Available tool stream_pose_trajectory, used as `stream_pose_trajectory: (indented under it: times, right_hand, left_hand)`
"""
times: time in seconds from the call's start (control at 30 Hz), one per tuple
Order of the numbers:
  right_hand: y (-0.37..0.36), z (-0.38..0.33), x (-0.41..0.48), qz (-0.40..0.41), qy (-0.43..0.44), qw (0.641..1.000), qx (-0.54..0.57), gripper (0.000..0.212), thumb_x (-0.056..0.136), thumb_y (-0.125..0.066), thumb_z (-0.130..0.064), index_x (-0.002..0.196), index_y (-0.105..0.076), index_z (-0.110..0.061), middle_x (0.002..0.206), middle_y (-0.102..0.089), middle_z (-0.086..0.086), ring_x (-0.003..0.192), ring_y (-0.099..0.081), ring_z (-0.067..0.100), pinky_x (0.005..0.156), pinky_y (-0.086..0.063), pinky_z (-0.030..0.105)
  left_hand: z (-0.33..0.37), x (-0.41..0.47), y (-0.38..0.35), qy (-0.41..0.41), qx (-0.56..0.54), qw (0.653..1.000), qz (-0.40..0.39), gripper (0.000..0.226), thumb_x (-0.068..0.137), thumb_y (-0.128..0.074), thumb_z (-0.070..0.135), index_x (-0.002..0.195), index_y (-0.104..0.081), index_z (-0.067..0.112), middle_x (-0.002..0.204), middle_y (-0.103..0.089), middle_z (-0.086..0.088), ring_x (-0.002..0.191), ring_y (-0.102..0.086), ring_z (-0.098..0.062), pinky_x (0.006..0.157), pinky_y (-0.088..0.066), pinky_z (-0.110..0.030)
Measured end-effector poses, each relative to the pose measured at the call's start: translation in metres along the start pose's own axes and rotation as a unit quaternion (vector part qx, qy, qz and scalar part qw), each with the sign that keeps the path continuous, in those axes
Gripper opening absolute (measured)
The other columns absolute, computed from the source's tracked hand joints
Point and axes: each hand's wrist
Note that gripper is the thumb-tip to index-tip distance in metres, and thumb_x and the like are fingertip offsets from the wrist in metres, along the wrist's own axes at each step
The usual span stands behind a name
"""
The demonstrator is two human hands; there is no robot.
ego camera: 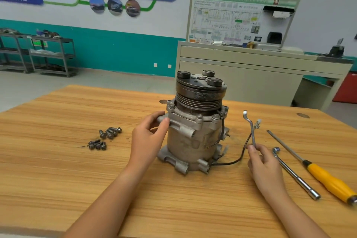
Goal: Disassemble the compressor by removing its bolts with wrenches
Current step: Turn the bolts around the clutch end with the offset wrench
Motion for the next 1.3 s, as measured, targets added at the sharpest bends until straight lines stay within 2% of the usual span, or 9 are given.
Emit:
stream_pose_trajectory:
  times: [0.13, 0.27, 0.37, 0.47, 0.57, 0.73, 0.87, 1.13, 1.3]
  right_hand:
    - [0.01, -0.015, -0.013, -0.037, 0.039, 0.998, -0.017, 0.022, 0.093, -0.044, -0.029, 0.1, -0.06, -0.015, 0.048, -0.045, -0.007, 0.047, -0.043, 0.006, 0.049, -0.033, 0.021]
    - [0.032, -0.047, -0.034, -0.1, 0.108, 0.987, -0.057, 0.023, 0.08, -0.04, -0.05, 0.088, -0.056, -0.037, 0.053, -0.055, -0.017, 0.047, -0.049, 0.0, 0.044, -0.035, 0.013]
    - [0.048, -0.072, -0.037, -0.14, 0.142, 0.967, -0.157, 0.01, 0.087, -0.042, -0.045, 0.079, -0.048, -0.048, 0.059, -0.06, -0.013, 0.059, -0.054, 0.0, 0.054, -0.04, 0.018]
    - [0.057, -0.091, -0.035, -0.164, 0.142, 0.95, -0.223, 0.016, 0.091, -0.042, -0.04, 0.099, -0.056, -0.044, 0.057, -0.058, -0.024, 0.064, -0.052, -0.009, 0.061, -0.041, 0.015]
    - [0.063, -0.101, -0.034, -0.182, 0.137, 0.938, -0.261, 0.028, 0.092, -0.042, -0.038, 0.113, -0.059, -0.031, 0.055, -0.047, -0.041, 0.062, -0.049, -0.015, 0.062, -0.038, 0.01]
    - [0.067, -0.118, -0.04, -0.222, 0.125, 0.916, -0.309, 0.032, 0.092, -0.039, -0.042, 0.122, -0.05, -0.041, 0.055, -0.04, -0.05, 0.064, -0.047, -0.019, 0.064, -0.039, 0.009]
    - [0.069, -0.122, -0.042, -0.211, 0.138, 0.913, -0.321, 0.04, 0.092, -0.039, -0.043, 0.13, -0.036, -0.051, 0.048, -0.053, -0.02, 0.059, -0.053, 0.0, 0.059, -0.043, 0.021]
    - [0.071, -0.132, -0.041, -0.194, 0.167, 0.905, -0.339, 0.042, 0.094, -0.033, -0.042, 0.135, -0.032, -0.046, 0.057, -0.052, -0.029, 0.058, -0.048, -0.009, 0.061, -0.039, 0.015]
    - [0.073, -0.134, -0.034, -0.194, 0.143, 0.888, -0.391, 0.031, 0.095, -0.03, -0.043, 0.123, -0.041, -0.044, 0.066, -0.056, -0.01, 0.061, -0.049, 0.005, 0.065, -0.047, 0.031]
  left_hand:
    - [0.0, -0.002, -0.001, -0.017, 0.025, 0.999, 0.02, 0.017, 0.087, -0.061, 0.016, 0.103, -0.065, 0.021, 0.097, -0.065, 0.012, 0.084, -0.058, 0.012, 0.068, -0.041, -0.001]
    - [-0.002, -0.007, 0.0, -0.07, 0.031, 0.996, 0.043, 0.015, 0.087, -0.059, 0.011, 0.093, -0.065, 0.024, 0.091, -0.066, 0.008, 0.083, -0.059, 0.009, 0.071, -0.042, -0.003]
    - [-0.003, -0.009, 0.0, -0.105, 0.048, 0.992, 0.053, 0.016, 0.088, -0.058, 0.005, 0.091, -0.065, 0.02, 0.086, -0.064, 0.011, 0.08, -0.059, 0.009, 0.071, -0.043, -0.005]
    - [-0.002, -0.012, 0.0, -0.128, 0.05, 0.989, 0.052, 0.014, 0.089, -0.059, 0.006, 0.09, -0.065, 0.018, 0.084, -0.063, 0.013, 0.081, -0.058, 0.007, 0.07, -0.043, -0.006]
    - [0.0, -0.019, 0.001, -0.163, 0.042, 0.984, 0.051, 0.016, 0.085, -0.053, 0.026, 0.09, -0.065, 0.016, 0.084, -0.062, 0.01, 0.081, -0.058, 0.004, 0.07, -0.042, -0.006]
    - [-0.001, -0.031, 0.0, -0.176, 0.024, 0.983, 0.048, 0.016, 0.084, -0.053, 0.023, 0.096, -0.063, 0.017, 0.087, -0.058, 0.011, 0.086, -0.055, 0.01, 0.072, -0.04, -0.002]
    - [-0.004, -0.031, -0.001, -0.163, 0.02, 0.985, 0.048, 0.015, 0.086, -0.053, 0.021, 0.099, -0.06, 0.024, 0.09, -0.057, 0.014, 0.087, -0.054, 0.01, 0.073, -0.041, -0.003]
    - [-0.006, -0.031, -0.001, -0.171, 0.053, 0.983, 0.029, 0.026, 0.082, -0.05, 0.036, 0.101, -0.058, 0.021, 0.096, -0.054, 0.015, 0.095, -0.049, 0.012, 0.079, -0.036, -0.002]
    - [-0.009, -0.031, -0.004, -0.156, 0.074, 0.985, 0.01, 0.037, 0.077, -0.072, 0.022, 0.107, -0.05, 0.019, 0.122, -0.043, 0.004, 0.112, -0.038, 0.009, 0.089, -0.024, 0.003]
Point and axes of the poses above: each hand's wrist, its own x-axis towards the middle knuckle, its own y-axis out of the back of the hand, z = x × y
